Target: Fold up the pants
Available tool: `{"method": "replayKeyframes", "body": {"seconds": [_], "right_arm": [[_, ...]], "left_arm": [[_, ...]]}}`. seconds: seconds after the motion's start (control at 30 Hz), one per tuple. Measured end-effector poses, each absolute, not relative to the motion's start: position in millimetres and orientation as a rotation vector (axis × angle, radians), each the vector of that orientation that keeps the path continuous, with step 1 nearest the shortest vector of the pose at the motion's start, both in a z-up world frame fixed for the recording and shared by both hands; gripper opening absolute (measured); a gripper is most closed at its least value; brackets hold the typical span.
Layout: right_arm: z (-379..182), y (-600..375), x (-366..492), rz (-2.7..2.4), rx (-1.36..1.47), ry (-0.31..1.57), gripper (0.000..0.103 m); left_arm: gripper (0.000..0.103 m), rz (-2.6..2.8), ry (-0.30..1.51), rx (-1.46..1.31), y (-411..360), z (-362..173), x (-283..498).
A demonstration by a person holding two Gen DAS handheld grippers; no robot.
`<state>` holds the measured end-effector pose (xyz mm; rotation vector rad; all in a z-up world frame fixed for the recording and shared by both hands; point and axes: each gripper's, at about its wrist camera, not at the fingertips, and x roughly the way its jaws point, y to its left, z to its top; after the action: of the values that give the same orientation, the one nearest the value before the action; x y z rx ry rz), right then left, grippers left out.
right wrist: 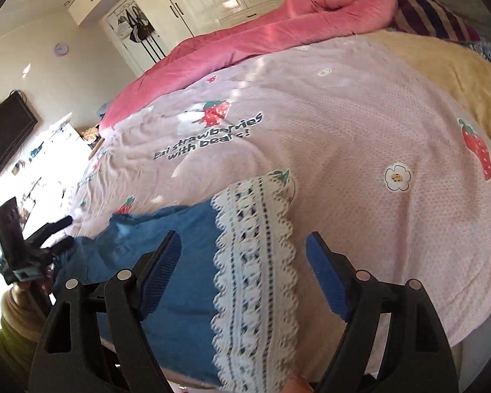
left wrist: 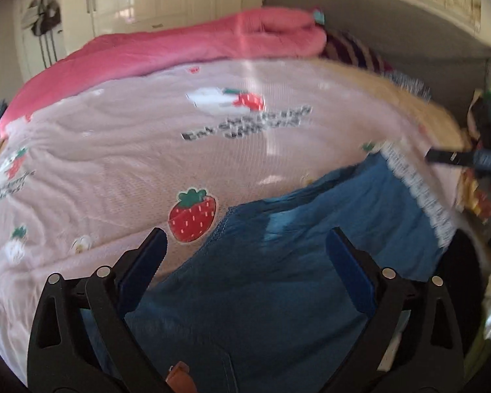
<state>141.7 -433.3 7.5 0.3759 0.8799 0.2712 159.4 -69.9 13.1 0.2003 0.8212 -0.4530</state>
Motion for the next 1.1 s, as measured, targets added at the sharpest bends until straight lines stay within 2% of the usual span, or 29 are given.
{"method": "replayKeyframes", "body": {"seconds": [0.17,0.47,0.5,0.53,0.63,0.67,0.7,0.73,0.83,0.87,1.1], "right_arm": [[-2.6,-433.3,164.9,0.286,0.389,0.895,0.078],[-22.4,-419.1,190.9,0.314,0.316,0.966,0.078],[-23.8,-417.7,192.7,0.317,0.312,0.966,0.078],[-24.9,-416.1,193.9,0.317,0.307,0.965,0.078],[-26.5,-411.8,194.5,0.315,0.288,0.96,0.075],[-27.0,-410.0,193.8,0.312,0.278,0.956,0.072],[-26.9,-408.6,193.4,0.313,0.268,0.956,0.063],[-26.4,-407.0,193.2,0.319,0.257,0.953,0.058],[-20.2,-402.8,193.0,0.295,0.187,0.92,0.027],[-18.4,-404.1,194.1,0.292,0.19,0.91,0.023],[-42.0,-414.5,206.3,0.277,0.231,0.966,0.022]], "left_arm": [[0.091,-0.505,0.904,0.158,-75.8,-10.0,186.0],[0.09,-0.503,0.937,0.186,-83.1,-30.6,203.3],[0.072,-0.493,0.944,0.192,-84.4,-33.0,205.3],[0.038,-0.478,0.953,0.197,-86.3,-35.7,207.9],[0.012,-0.475,0.966,0.148,-89.6,-39.6,215.6],[0.01,-0.473,0.966,0.142,-90.7,-40.1,217.9],[0.007,-0.458,0.962,0.137,-91.5,-39.5,220.9],[0.005,-0.447,0.954,0.122,-90.4,-37.6,223.2],[0.003,-0.422,0.943,0.095,-86.9,-32.4,231.1],[0.003,-0.412,0.938,0.094,-86.2,-31.9,233.2],[0.003,-0.369,0.928,0.108,-83.5,-41.8,238.3]]}}
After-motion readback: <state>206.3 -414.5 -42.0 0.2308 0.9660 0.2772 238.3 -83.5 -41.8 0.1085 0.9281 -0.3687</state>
